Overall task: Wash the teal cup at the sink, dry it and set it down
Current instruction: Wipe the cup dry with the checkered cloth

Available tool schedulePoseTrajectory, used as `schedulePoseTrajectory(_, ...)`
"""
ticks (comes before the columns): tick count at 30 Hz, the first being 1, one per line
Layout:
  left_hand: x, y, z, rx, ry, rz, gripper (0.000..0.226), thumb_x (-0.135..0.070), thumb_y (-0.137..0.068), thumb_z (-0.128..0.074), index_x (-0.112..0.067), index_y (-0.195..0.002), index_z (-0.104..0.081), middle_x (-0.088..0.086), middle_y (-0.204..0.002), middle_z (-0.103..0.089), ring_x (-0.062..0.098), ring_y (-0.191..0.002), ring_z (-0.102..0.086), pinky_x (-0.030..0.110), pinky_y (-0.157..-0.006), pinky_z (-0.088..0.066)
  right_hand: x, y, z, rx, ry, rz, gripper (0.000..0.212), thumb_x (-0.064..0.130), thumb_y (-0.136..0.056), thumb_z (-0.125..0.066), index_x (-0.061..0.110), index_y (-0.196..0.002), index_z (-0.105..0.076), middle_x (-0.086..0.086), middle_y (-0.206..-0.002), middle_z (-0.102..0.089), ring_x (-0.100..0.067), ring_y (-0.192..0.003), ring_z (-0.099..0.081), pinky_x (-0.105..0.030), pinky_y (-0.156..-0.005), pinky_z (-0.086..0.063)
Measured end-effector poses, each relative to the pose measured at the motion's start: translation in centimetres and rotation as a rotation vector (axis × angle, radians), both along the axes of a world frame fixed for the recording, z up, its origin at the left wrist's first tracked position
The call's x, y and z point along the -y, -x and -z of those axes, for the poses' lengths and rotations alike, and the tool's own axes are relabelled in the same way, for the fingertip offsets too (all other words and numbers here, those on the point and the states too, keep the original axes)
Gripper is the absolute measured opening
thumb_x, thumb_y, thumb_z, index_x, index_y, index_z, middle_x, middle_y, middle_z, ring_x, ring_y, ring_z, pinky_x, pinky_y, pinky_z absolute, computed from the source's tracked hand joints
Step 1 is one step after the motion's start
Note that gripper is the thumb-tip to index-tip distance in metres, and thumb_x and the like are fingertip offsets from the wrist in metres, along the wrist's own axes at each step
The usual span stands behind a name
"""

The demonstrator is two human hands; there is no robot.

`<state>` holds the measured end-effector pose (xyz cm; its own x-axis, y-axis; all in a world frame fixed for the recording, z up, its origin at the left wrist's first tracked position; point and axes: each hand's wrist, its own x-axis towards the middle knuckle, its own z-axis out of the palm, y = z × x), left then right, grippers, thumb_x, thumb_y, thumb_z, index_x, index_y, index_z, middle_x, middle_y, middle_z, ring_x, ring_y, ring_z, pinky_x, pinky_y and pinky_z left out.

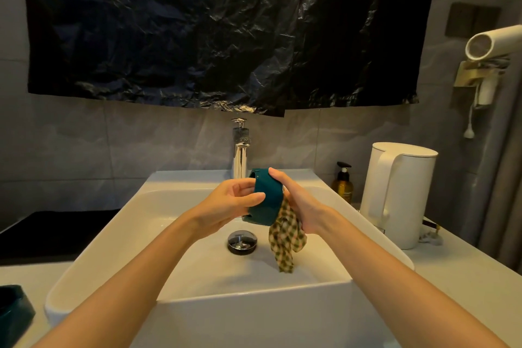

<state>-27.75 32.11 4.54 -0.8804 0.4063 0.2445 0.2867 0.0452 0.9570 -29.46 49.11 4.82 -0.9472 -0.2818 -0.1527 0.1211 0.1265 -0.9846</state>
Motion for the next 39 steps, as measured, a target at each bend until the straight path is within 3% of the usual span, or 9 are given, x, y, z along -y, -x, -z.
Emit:
schedulePoseTrajectory(8,-0.2,0.6,0.1,0.015,-0.013,-0.081,0.027,-0.014,-0.089,-0.06,-0.019,-0.115,-0.056,-0.002,-0.111,-0.067,0.015,-0.102,-0.064,0.022,-0.075,-0.056,0.9,0.3,0.4,-0.076,-0.02,0.036,0.043,0.068,-0.084,-0.043,0.029,-0.098,-0.055,0.001,-0.097,-0.066,-0.016,-0.091,-0.062,-0.025,-0.076,-0.049)
schedulePoseTrajectory(13,-0.2,0.7,0.1,-0.004,0.077,-0.133,0.023,-0.019,-0.085,-0.064,-0.017,-0.107,-0.06,-0.001,-0.1,-0.07,0.015,-0.09,-0.068,0.022,-0.069,-0.056,1.3,0.8,1.2,-0.276,-0.121,0.106,0.07,0.069,-0.077,-0.052,0.022,-0.128,-0.047,0.004,-0.111,-0.062,-0.013,-0.095,-0.062,-0.023,-0.076,-0.051)
schedulePoseTrajectory(17,0.0,0.9,0.1,0.008,0.02,-0.163,0.026,-0.013,-0.085,-0.064,-0.013,-0.11,-0.059,0.001,-0.1,-0.069,0.016,-0.091,-0.067,0.022,-0.072,-0.057,1.1,1.0,0.8,-0.306,-0.142,0.127,0.087,0.078,-0.071,-0.031,0.024,-0.138,-0.034,0.002,-0.13,-0.053,-0.015,-0.11,-0.054,-0.028,-0.087,-0.041)
schedulePoseTrajectory(20,0.2,1.1,0.2,0.037,0.01,-0.205,0.028,-0.012,-0.084,-0.064,-0.013,-0.111,-0.056,0.001,-0.1,-0.067,0.015,-0.091,-0.065,0.023,-0.073,-0.055,0.6,1.1,0.2,-0.367,0.022,0.307,0.056,0.058,-0.096,-0.021,0.017,-0.133,-0.03,-0.004,-0.128,-0.046,-0.016,-0.108,-0.047,-0.032,-0.087,-0.035)
schedulePoseTrajectory(22,0.3,1.4,0.4,0.047,0.049,-0.242,0.032,-0.013,-0.084,-0.065,-0.012,-0.114,-0.055,0.0,-0.1,-0.065,0.016,-0.094,-0.063,0.023,-0.073,-0.054,0.4,0.5,0.2,-0.544,-0.042,0.317,0.021,0.029,-0.102,-0.036,0.015,-0.117,-0.029,-0.011,-0.12,-0.044,-0.018,-0.105,-0.048,-0.024,-0.081,-0.042)
schedulePoseTrajectory(25,0.5,1.7,0.6,0.061,0.049,-0.282,0.037,-0.015,-0.083,-0.066,-0.009,-0.117,-0.056,0.002,-0.099,-0.067,0.019,-0.096,-0.063,0.027,-0.074,-0.054,1.1,0.1,1.1,-0.853,-0.218,0.184,0.026,-0.002,-0.09,-0.052,0.015,-0.105,-0.039,-0.01,-0.109,-0.043,-0.013,-0.099,-0.05,-0.016,-0.068,-0.05)
schedulePoseTrajectory(29,0.9,2.0,0.8,0.041,0.088,-0.305,0.039,-0.014,-0.08,-0.069,-0.009,-0.117,-0.059,0.005,-0.103,-0.068,0.022,-0.1,-0.064,0.032,-0.08,-0.054,1.3,0.7,1.7,-1.076,-0.36,0.212,0.026,0.001,-0.079,-0.067,0.019,-0.097,-0.064,0.002,-0.105,-0.047,0.002,-0.1,-0.049,-0.005,-0.073,-0.047)
schedulePoseTrajectory(34,0.5,1.7,1.0,0.015,0.123,-0.208,0.03,-0.016,-0.08,-0.071,-0.012,-0.109,-0.064,0.003,-0.1,-0.071,0.017,-0.097,-0.065,0.023,-0.073,-0.054,0.9,1.0,1.8,-1.213,-0.375,0.342,0.027,0.004,-0.075,-0.074,0.021,-0.096,-0.073,0.005,-0.098,-0.05,0.005,-0.096,-0.049,-0.005,-0.072,-0.045)
schedulePoseTrajectory(39,0.1,1.1,1.1,0.011,0.142,-0.148,0.018,-0.017,-0.083,-0.068,-0.019,-0.1,-0.062,-0.004,-0.092,-0.071,0.011,-0.084,-0.067,0.017,-0.062,-0.053,1.0,1.4,0.8,-1.099,-0.302,0.49,0.029,0.003,-0.084,-0.066,0.025,-0.101,-0.072,0.004,-0.099,-0.049,0.008,-0.093,-0.047,-0.001,-0.072,-0.042)
